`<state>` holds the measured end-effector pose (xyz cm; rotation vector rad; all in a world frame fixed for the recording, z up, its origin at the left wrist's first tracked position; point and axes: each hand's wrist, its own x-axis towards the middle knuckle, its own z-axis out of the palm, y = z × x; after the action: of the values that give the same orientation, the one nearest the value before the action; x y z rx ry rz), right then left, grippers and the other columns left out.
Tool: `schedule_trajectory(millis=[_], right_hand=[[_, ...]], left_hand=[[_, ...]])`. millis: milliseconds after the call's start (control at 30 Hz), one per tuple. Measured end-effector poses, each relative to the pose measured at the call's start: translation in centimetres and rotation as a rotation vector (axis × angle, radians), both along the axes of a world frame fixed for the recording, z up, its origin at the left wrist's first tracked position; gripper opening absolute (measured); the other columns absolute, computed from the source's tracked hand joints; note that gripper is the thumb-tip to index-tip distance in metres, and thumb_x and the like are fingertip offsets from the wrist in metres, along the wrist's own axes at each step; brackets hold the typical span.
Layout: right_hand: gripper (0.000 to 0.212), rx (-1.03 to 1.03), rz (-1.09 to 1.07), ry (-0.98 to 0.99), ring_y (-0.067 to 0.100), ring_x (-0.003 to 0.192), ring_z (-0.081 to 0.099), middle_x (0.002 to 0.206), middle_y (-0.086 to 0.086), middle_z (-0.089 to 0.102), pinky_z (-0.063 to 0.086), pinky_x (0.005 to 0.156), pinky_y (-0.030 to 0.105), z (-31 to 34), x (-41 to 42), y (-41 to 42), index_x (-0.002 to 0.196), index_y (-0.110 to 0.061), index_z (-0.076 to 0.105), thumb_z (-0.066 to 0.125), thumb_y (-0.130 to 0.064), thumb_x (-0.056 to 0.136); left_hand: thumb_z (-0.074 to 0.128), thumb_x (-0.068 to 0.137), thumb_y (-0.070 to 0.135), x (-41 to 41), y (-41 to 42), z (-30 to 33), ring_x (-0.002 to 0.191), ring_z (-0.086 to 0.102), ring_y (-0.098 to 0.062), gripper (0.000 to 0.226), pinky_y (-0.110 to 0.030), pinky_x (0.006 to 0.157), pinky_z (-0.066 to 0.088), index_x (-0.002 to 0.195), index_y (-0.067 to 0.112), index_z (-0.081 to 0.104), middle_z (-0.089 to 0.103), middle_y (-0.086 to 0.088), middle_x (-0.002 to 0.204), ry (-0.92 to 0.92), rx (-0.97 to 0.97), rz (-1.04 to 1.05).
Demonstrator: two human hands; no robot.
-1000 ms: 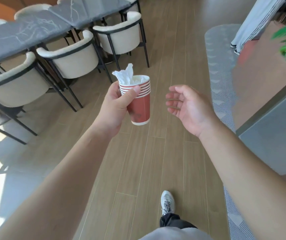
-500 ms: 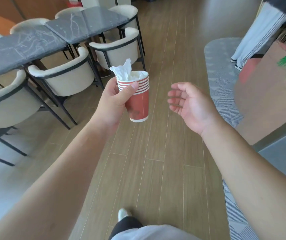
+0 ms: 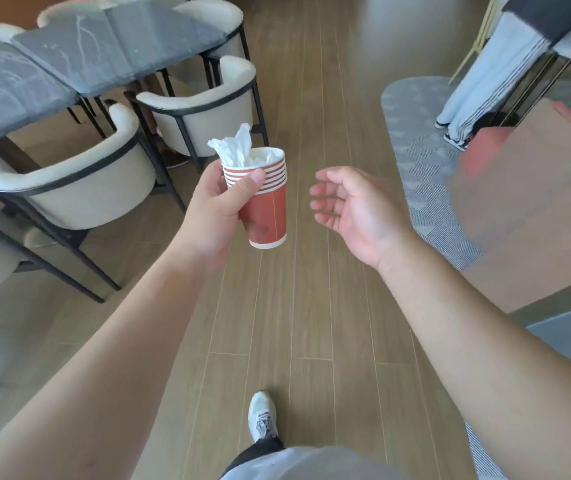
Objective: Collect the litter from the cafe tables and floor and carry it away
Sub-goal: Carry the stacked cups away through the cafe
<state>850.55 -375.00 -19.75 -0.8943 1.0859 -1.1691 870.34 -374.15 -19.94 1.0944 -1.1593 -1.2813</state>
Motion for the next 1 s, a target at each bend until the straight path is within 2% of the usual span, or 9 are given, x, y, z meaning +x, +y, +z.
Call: schedule_trajectory(millis=[133, 267, 400, 567, 800, 1000], right_hand=[[0.024, -0.018, -0.023, 0.011, 0.014, 0.069, 0.065, 0.079, 0.0, 0.07, 0.052, 0.06, 0.027, 1.1, 3.6, -5.5, 0.093, -0.016, 0.068, 0.061, -0.031, 0.076], [0.021, -0.04, -0.029, 0.025, 0.015, 0.07, 0.065, 0.08, 0.0, 0.07, 0.052, 0.061, 0.027, 1.3, 5.2, -9.4, 0.092, -0.017, 0.068, 0.061, -0.031, 0.077], [0.02, -0.037, -0.069, 0.019, 0.016, 0.071, 0.065, 0.082, 0.001, 0.069, 0.052, 0.062, 0.027, 0.9, 5.1, -13.0, 0.092, -0.017, 0.068, 0.06, -0.03, 0.079], [0.02, -0.014, -0.101, 0.007, 0.015, 0.07, 0.064, 0.081, 0.0, 0.068, 0.052, 0.062, 0.027, -0.7, 3.8, -17.9, 0.091, -0.018, 0.068, 0.061, -0.031, 0.077], [0.021, -0.002, -0.094, -0.046, 0.015, 0.07, 0.064, 0.081, 0.001, 0.068, 0.051, 0.062, 0.027, -2.5, 0.3, -28.4, 0.092, -0.017, 0.068, 0.061, -0.031, 0.077], [0.022, 0.013, -0.074, -0.071, 0.014, 0.069, 0.064, 0.078, -0.001, 0.069, 0.051, 0.061, 0.027, -1.8, -4.5, -39.0, 0.092, -0.017, 0.068, 0.06, -0.03, 0.076]], left_hand=[[0.068, 0.088, 0.034, 3.5, -6.1, 1.0, 0.11, 0.069, -0.018, 0.057, -0.027, 0.085, 0.055, 0.137, 0.009, 0.054, 0.072, -0.004, 0.122, -0.004, -0.034, -0.039], [0.067, 0.088, 0.035, 5.7, -10.6, 1.1, 0.115, 0.067, -0.022, 0.057, -0.036, 0.094, 0.055, 0.138, 0.009, 0.054, 0.069, -0.01, 0.129, -0.003, -0.042, -0.033], [0.068, 0.087, 0.039, 6.0, -14.7, 0.3, 0.113, 0.069, -0.019, 0.058, -0.032, 0.088, 0.054, 0.137, 0.013, 0.056, 0.072, -0.004, 0.125, -0.011, -0.02, -0.051], [0.071, 0.082, 0.046, 4.4, -20.2, -1.0, 0.114, 0.069, -0.019, 0.065, -0.035, 0.091, 0.054, 0.137, 0.015, 0.056, 0.072, -0.002, 0.125, -0.022, 0.013, -0.076], [0.069, 0.087, 0.041, 0.5, -30.5, -1.9, 0.112, 0.07, -0.018, 0.06, -0.027, 0.083, 0.054, 0.138, 0.014, 0.055, 0.072, -0.003, 0.126, -0.07, 0.038, -0.087], [0.066, 0.089, 0.039, -5.1, -40.8, -0.5, 0.114, 0.069, -0.015, 0.054, -0.024, 0.083, 0.055, 0.138, 0.018, 0.055, 0.072, 0.001, 0.126, -0.103, 0.041, -0.101]])
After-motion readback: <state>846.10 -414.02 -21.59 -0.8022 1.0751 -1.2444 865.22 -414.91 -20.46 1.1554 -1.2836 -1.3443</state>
